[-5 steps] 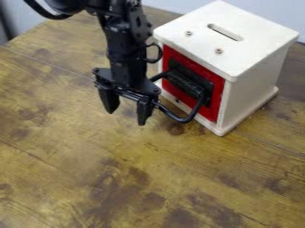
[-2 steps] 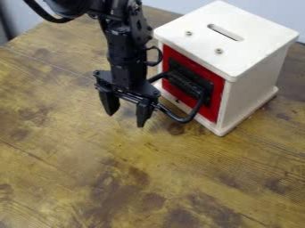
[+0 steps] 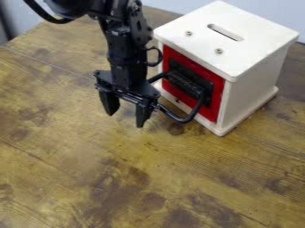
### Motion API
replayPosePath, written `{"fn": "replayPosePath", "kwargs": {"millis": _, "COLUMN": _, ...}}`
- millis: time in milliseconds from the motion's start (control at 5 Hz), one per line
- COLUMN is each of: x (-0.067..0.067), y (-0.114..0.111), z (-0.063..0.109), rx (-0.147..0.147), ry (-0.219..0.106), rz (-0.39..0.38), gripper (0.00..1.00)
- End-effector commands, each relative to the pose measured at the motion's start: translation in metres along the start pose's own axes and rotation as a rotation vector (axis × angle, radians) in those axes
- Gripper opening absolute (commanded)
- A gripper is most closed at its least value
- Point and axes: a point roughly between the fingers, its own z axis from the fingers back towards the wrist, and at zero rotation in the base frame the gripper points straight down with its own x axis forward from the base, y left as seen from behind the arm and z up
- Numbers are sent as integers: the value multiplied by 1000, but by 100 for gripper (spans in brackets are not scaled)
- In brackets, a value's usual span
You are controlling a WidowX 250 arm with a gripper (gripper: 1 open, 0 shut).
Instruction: Close the drawer
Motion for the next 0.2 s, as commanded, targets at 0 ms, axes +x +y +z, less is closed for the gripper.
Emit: {"fn": "replayPosePath", "kwargs": {"millis": 0, "x": 28, "y": -20, "z": 33, "rx": -15, "ry": -133, "rz": -48, "gripper": 100}}
